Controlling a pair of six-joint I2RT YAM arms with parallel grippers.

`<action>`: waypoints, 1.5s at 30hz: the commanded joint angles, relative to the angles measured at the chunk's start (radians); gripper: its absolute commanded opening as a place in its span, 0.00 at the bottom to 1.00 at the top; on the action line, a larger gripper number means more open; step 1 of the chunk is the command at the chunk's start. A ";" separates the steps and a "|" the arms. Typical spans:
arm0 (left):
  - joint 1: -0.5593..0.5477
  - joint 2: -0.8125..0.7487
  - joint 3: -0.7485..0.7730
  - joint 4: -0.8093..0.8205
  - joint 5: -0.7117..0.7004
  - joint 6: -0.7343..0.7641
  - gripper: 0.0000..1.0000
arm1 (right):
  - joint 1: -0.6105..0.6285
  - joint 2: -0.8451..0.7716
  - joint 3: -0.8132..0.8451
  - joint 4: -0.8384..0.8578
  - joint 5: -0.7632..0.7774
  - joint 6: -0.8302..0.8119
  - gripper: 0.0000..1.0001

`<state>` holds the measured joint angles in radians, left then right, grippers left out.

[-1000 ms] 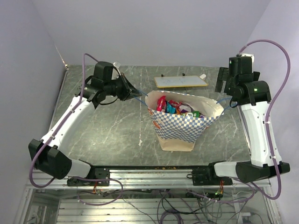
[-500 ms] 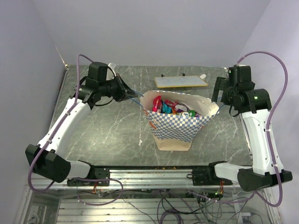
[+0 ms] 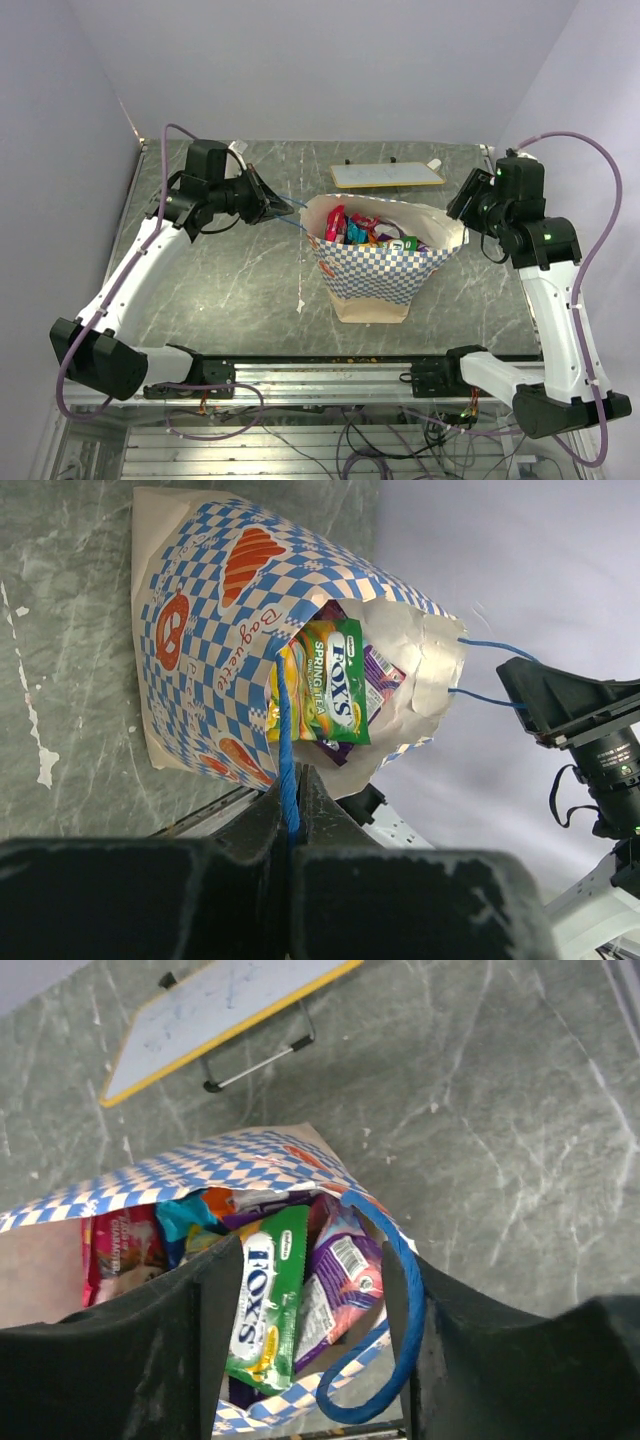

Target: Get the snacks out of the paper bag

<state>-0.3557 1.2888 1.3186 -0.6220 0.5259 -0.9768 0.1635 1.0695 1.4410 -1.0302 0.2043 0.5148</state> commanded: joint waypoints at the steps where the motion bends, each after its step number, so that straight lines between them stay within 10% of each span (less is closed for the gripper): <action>1: 0.017 -0.041 -0.004 0.020 0.025 -0.005 0.07 | -0.006 -0.034 -0.028 0.098 -0.022 0.069 0.49; 7: 0.017 -0.027 -0.004 -0.003 0.040 0.005 0.07 | -0.006 -0.067 -0.039 0.183 -0.057 0.057 0.00; 21: -0.004 -0.021 -0.002 0.041 0.076 -0.017 0.20 | -0.005 -0.013 0.119 0.265 -0.067 -0.015 0.00; 39: -0.008 -0.159 0.099 -0.264 -0.092 0.130 0.92 | -0.005 0.055 0.281 0.232 -0.209 -0.090 0.00; 45: -0.008 -0.171 0.229 -0.392 -0.155 0.199 0.97 | -0.005 0.104 0.370 0.171 -0.178 -0.128 0.00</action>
<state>-0.3618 1.1271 1.4605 -0.9138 0.4271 -0.8452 0.1658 1.1824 1.7073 -0.9684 -0.0113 0.4278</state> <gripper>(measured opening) 0.962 0.005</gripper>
